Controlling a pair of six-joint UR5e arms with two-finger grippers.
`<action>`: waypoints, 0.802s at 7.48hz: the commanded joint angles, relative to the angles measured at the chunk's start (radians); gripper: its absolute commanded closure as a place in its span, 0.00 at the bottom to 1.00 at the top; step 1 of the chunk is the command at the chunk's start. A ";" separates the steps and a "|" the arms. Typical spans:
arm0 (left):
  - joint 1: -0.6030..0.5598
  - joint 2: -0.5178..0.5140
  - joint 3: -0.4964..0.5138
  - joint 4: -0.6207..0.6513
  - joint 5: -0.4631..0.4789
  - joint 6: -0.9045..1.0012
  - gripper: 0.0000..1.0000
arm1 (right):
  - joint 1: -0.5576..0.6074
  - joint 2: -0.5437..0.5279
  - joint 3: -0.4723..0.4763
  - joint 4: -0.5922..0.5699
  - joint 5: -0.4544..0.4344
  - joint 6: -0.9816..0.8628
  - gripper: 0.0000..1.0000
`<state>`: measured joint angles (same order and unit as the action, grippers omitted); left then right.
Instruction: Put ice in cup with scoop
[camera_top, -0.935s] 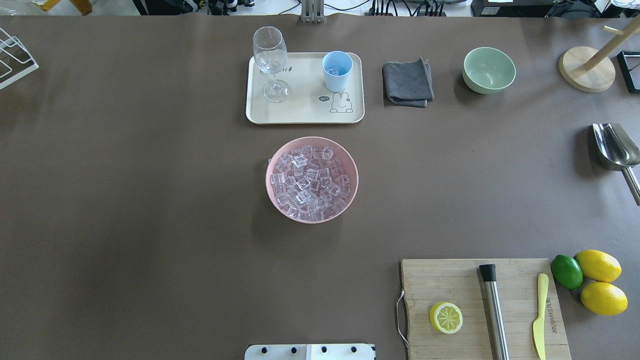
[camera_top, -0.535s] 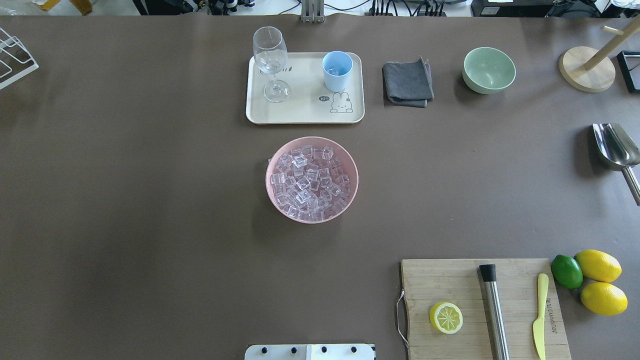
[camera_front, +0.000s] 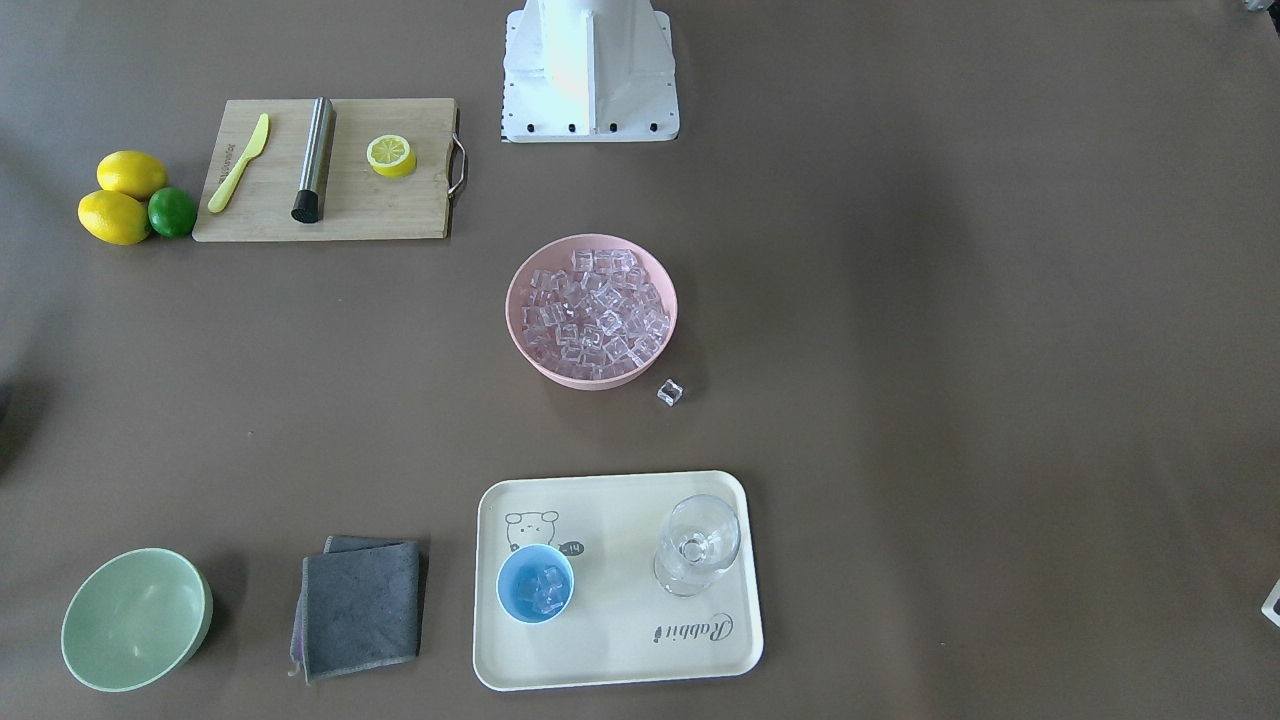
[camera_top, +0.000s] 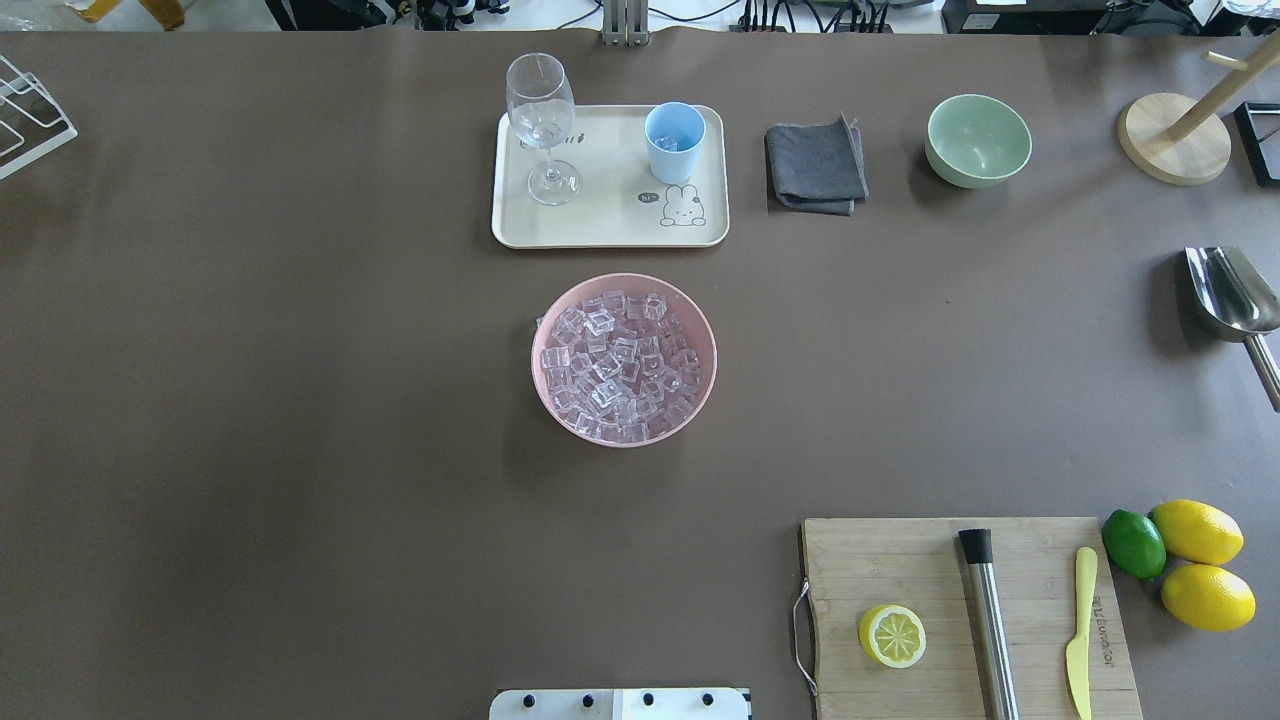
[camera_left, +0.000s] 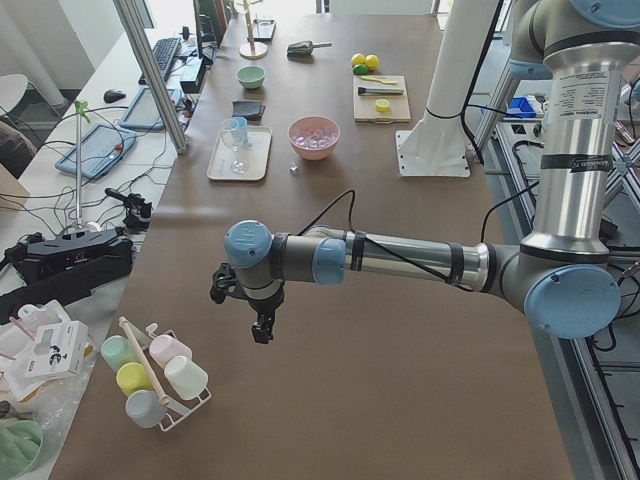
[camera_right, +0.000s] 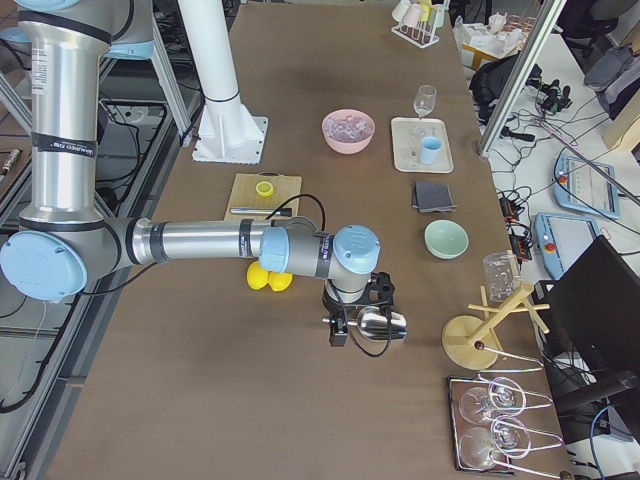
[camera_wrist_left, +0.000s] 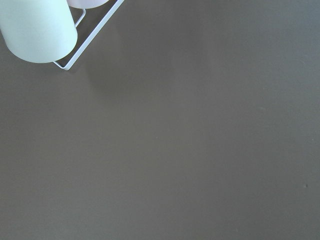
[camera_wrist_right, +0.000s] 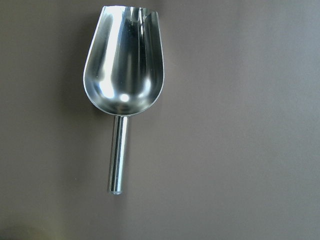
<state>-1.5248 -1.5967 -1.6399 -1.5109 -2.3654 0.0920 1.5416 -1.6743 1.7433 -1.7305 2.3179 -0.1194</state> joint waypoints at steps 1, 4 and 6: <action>0.000 0.001 0.002 0.001 0.001 0.002 0.01 | 0.003 0.002 -0.007 0.000 -0.011 0.000 0.01; -0.006 0.015 0.008 0.003 0.008 0.008 0.01 | 0.003 -0.002 -0.001 0.000 -0.005 0.000 0.01; -0.009 0.015 0.018 0.003 0.008 0.008 0.01 | 0.003 -0.002 0.005 -0.001 0.005 0.001 0.01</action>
<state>-1.5316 -1.5820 -1.6279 -1.5080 -2.3581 0.0992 1.5447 -1.6762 1.7434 -1.7310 2.3150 -0.1190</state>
